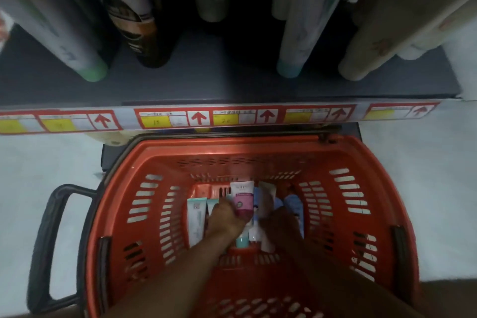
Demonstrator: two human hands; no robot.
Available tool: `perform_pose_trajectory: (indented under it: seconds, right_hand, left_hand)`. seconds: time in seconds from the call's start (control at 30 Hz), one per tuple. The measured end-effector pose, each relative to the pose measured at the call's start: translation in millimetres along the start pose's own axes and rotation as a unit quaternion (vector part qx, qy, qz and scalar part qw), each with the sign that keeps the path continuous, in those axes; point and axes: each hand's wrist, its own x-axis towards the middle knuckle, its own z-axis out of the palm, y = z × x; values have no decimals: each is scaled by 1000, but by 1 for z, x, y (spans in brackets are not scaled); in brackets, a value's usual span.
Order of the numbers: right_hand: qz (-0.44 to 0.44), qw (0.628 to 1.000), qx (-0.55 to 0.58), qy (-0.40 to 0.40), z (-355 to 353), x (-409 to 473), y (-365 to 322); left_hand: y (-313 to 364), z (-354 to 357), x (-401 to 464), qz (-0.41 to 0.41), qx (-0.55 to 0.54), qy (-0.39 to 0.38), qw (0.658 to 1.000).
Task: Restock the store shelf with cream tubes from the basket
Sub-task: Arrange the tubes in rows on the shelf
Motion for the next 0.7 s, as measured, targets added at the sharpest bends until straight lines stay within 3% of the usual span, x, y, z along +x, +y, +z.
perform_pose_trajectory:
  seconds: [0.3, 0.5, 0.7]
  right_hand:
    - [8, 999, 24, -42, -10, 11, 2]
    - [-38, 998, -6, -50, -35, -13, -10]
    - [-78, 996, -8, -36, -45, -37, -12]
  left_hand:
    - [15, 8, 11, -74, 11, -4, 997]
    - [13, -7, -2, -71, 23, -36, 997]
    - [18, -30, -30, -31, 13, 2, 999]
